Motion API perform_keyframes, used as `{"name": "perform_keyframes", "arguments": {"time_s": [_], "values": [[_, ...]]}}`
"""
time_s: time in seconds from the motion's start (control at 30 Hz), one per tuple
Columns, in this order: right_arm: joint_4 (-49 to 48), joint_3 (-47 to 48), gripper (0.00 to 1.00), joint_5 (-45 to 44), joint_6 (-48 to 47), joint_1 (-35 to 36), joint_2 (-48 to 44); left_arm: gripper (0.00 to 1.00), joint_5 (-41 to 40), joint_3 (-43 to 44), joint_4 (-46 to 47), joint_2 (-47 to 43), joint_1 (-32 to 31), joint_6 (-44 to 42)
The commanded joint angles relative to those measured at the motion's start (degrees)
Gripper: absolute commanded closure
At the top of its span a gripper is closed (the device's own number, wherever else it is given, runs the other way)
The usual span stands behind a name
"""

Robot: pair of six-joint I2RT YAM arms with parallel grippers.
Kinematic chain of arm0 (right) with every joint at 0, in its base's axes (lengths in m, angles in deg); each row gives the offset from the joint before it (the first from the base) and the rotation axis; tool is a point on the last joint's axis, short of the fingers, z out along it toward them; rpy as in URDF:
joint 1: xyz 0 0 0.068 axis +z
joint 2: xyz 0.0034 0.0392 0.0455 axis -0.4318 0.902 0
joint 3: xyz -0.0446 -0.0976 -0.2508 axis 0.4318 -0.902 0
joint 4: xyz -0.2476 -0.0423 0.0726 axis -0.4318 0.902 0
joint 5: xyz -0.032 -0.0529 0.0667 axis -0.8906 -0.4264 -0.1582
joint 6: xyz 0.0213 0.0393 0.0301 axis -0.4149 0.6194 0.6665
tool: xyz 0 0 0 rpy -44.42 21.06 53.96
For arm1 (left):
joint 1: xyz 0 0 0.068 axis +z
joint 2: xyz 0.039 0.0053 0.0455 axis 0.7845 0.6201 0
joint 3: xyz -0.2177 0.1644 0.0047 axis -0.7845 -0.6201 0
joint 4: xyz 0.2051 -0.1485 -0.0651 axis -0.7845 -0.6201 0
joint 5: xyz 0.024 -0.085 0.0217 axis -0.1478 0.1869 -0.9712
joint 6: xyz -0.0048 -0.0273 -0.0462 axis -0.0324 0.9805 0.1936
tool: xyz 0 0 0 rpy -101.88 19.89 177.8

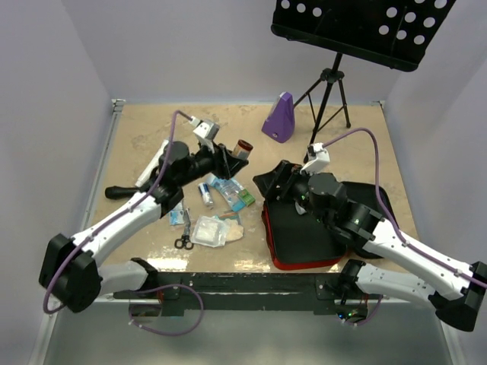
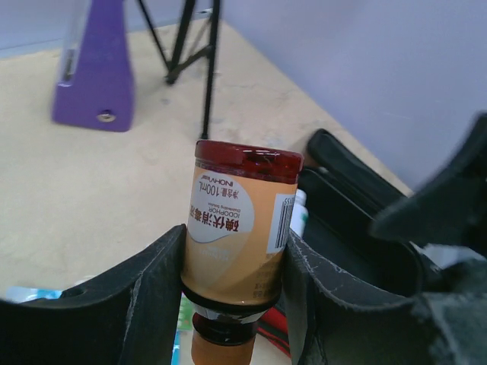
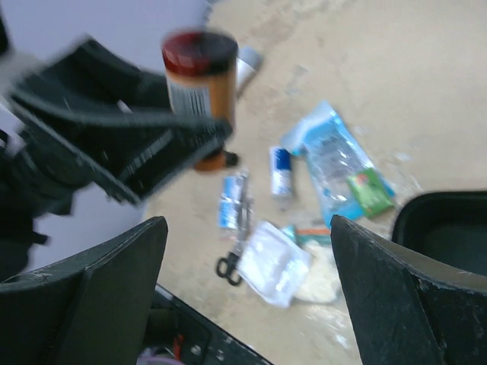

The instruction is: Organize the medicine kit

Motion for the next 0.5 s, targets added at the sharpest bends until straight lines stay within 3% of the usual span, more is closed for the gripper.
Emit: {"name": "perform_keyframes", "arguments": {"time_s": [0.0, 0.2, 0.47], "values": [[-15.6, 0.3, 0.06, 4.4, 1.1, -0.1, -1.4, 0.71, 10.8, -8.4, 12.7, -6.6, -0.3, 10.6], [-18.0, 2.5, 0.06, 6.7, 0.0, -0.1, 1.4, 0.7, 13.0, -14.8, 18.8, -14.4, -0.7, 14.5], [-20.1, 4.0, 0.07, 11.4, 0.3, 0.0, 7.3, 0.69, 13.8, -15.8, 21.8, -15.5, -1.9, 16.0]]}}
